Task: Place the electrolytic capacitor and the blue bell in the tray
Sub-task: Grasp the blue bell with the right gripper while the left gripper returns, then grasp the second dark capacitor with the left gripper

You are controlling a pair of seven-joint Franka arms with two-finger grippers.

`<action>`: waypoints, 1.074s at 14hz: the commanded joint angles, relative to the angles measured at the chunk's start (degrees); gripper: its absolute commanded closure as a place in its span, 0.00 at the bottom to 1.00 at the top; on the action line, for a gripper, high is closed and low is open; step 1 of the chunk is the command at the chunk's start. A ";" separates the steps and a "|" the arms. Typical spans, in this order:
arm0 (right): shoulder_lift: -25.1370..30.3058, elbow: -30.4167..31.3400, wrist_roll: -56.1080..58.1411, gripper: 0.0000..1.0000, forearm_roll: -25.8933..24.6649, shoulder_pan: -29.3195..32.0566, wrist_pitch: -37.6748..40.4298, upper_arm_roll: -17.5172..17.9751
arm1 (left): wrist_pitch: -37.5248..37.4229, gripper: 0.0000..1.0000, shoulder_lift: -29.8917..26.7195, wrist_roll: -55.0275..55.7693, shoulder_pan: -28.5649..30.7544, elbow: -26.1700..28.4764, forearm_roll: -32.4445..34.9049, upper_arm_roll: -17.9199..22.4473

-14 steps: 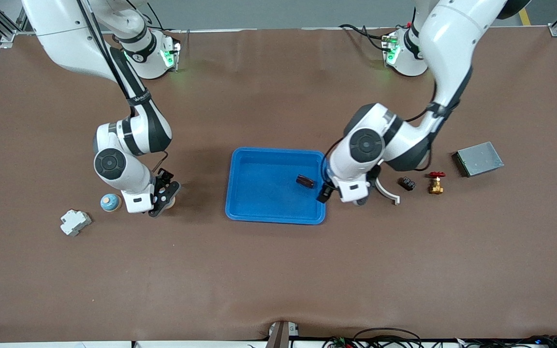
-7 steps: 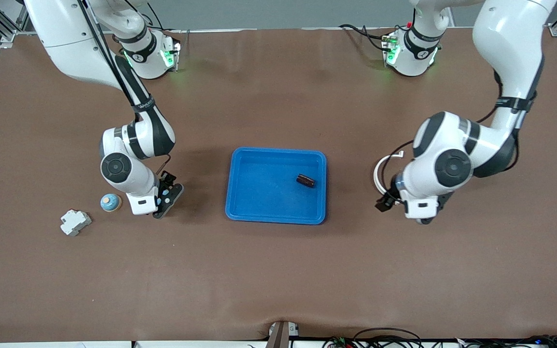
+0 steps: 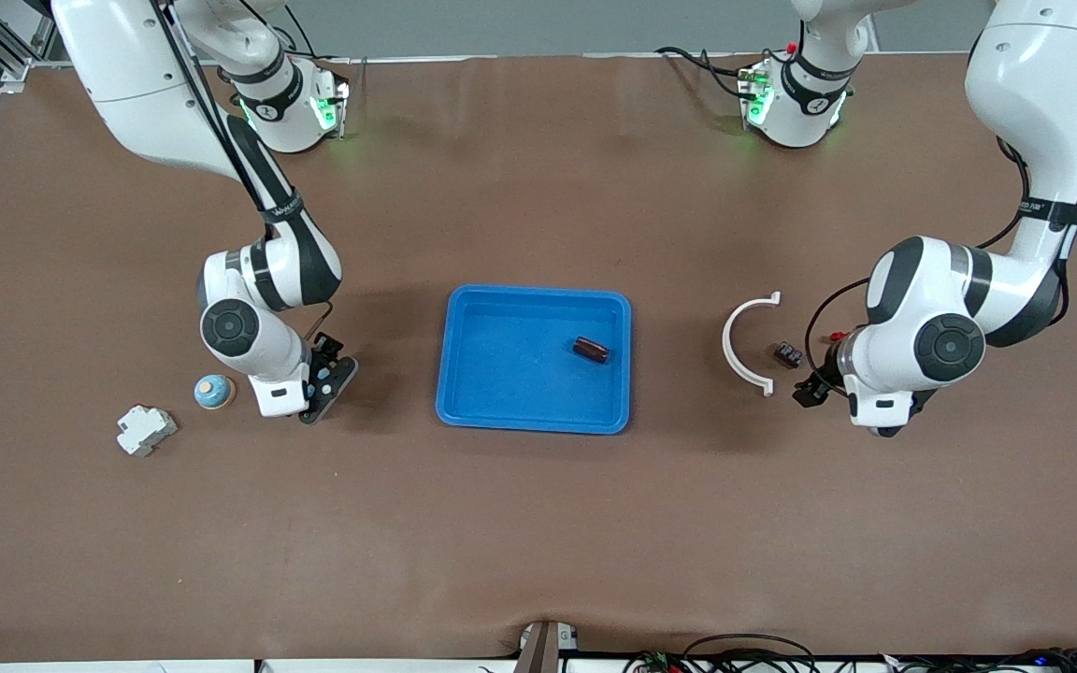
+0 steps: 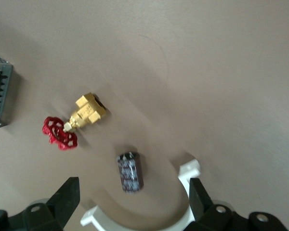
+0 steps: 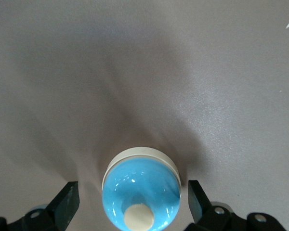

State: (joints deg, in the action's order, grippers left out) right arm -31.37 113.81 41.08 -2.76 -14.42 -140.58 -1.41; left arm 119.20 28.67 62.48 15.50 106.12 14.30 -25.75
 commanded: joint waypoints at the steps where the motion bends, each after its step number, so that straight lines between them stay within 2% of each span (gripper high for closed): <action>1: -0.44 -0.34 0.32 0.00 -1.10 0.71 -0.66 0.44 | 5.33 0.00 -0.81 -0.34 2.25 4.97 1.17 -0.62; 2: -0.62 -0.34 0.32 0.00 -1.10 0.71 -0.75 0.44 | 6.39 0.00 -0.29 -0.17 2.51 5.67 0.91 -0.62; 4: -0.62 -0.34 0.32 0.03 -1.10 0.71 -1.01 0.44 | 8.58 0.12 0.16 0.09 3.83 7.51 0.29 -0.88; 8: -0.53 -0.34 0.32 0.58 -1.10 0.63 -0.93 0.44 | 12.18 0.14 0.16 0.10 4.71 10.59 -2.33 -0.97; 10: -0.62 -0.34 0.32 0.74 -1.10 0.63 -1.01 0.44 | 12.37 0.14 0.59 0.10 4.54 10.95 -3.22 -1.75; 13: -0.53 -0.43 0.06 0.76 -1.10 0.54 -0.84 0.44 | 13.16 0.15 1.92 0.27 4.36 12.09 -3.23 -2.46; 14: -0.44 -0.77 -0.12 0.76 -1.10 0.54 -0.14 0.44 | 13.16 0.21 2.00 0.18 4.19 12.09 -3.23 -2.46; 15: -0.44 -0.87 -0.47 0.76 -1.10 0.45 0.04 0.44 | 13.16 0.34 2.35 0.10 4.01 11.92 -3.23 -2.46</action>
State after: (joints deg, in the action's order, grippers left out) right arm -31.74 113.58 41.09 -2.77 -14.43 -141.21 -1.40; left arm 131.46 31.02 62.78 19.20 117.53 11.95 -27.68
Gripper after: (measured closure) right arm 0.335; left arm 0.207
